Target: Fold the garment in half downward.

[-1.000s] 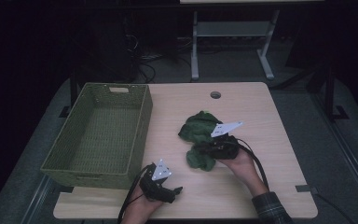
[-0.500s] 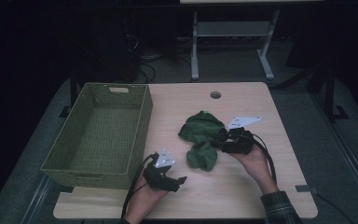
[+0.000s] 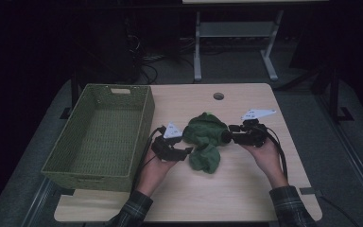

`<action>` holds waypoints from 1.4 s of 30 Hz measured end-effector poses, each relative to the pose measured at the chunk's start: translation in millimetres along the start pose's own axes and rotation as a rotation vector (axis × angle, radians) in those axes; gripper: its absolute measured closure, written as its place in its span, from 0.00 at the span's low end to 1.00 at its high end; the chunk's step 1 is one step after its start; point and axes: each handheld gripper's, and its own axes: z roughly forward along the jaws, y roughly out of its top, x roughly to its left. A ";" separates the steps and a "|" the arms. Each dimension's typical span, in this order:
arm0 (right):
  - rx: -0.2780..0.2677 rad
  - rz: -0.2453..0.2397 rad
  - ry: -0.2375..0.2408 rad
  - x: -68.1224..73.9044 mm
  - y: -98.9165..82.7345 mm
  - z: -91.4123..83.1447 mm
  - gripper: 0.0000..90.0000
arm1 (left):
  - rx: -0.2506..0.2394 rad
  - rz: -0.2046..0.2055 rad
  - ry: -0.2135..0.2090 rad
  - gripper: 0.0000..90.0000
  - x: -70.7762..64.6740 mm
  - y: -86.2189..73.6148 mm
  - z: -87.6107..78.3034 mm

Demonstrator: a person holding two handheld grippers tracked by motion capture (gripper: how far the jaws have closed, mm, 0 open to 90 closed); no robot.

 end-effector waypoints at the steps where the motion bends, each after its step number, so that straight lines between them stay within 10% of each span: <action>1: 0.000 0.006 0.000 -3.0 2.2 1.3 0.67 | -0.008 -0.002 0.004 0.49 3.3 3.5 2.6; 13: 0.047 0.048 -0.054 -34.0 17.4 33.3 0.67 | 0.010 -0.015 0.019 0.62 50.8 39.4 46.1; 22: 0.057 0.074 -0.065 -49.9 14.9 55.4 0.69 | 0.050 -0.045 0.014 0.65 77.2 37.2 87.1; 35: 0.139 0.088 -0.043 -56.7 0.0 85.4 0.73 | 0.114 -0.052 -0.011 0.64 89.0 30.9 119.9; 42: 0.167 0.076 -0.040 -56.5 -3.0 92.2 0.91 | 0.149 -0.033 -0.034 0.81 89.0 31.9 125.9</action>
